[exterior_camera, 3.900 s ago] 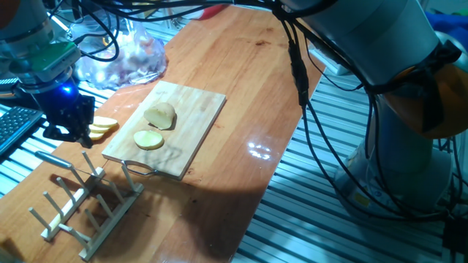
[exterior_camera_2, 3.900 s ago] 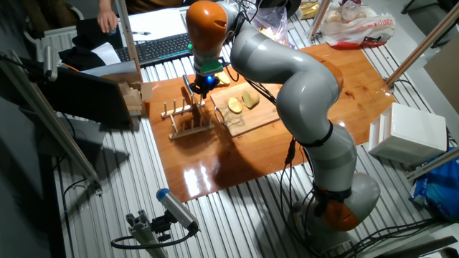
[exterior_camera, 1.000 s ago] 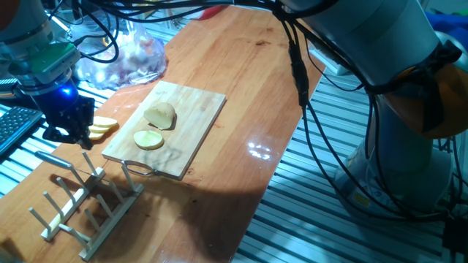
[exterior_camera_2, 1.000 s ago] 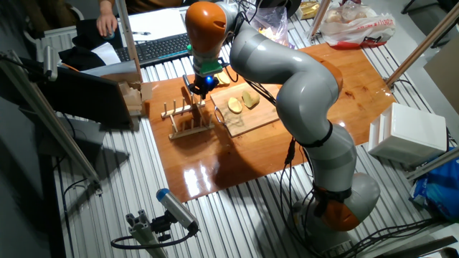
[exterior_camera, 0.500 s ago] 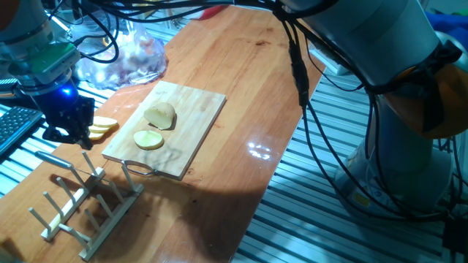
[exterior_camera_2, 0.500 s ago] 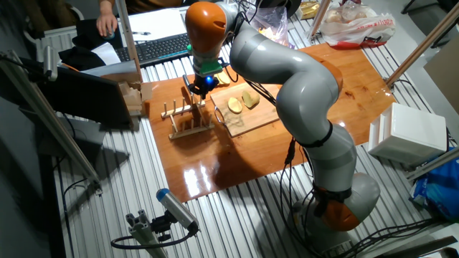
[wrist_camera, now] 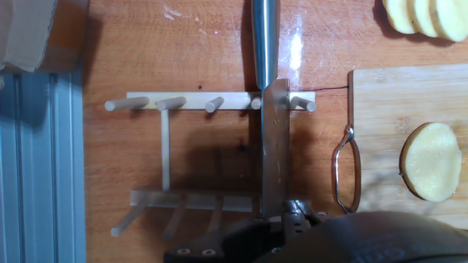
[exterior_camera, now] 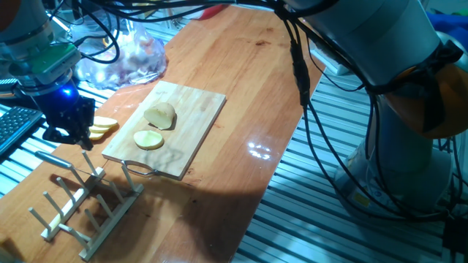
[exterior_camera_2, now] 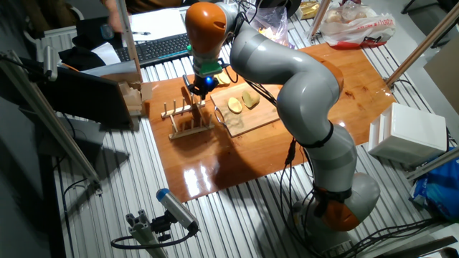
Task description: Chop the potatoes
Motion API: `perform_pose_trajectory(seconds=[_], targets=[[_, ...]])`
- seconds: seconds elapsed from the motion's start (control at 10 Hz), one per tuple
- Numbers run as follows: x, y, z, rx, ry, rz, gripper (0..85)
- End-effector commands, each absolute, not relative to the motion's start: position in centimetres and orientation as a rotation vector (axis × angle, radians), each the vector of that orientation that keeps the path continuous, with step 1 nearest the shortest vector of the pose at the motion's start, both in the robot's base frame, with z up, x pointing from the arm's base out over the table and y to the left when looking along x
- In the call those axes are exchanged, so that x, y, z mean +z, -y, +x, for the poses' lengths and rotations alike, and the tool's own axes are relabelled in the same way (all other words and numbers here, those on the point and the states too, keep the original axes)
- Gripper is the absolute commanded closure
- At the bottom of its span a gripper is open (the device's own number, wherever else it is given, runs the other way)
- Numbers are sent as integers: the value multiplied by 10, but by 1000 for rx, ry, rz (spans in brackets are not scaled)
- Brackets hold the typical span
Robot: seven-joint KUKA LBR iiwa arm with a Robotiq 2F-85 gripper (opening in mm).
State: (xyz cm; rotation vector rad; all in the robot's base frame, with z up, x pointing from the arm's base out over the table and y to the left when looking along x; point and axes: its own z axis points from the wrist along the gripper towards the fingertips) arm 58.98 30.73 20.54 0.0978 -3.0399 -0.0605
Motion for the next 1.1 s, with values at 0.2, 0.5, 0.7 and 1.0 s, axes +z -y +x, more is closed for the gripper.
perform_pose_trajectory(seconds=[0.2,0.5,0.7,1.0], targets=[[206,-310,588,-69,3034,81,850],[205,-310,587,-68,3031,70,850],[203,-312,583,-65,3031,56,850],[203,-312,583,-63,3028,53,850]])
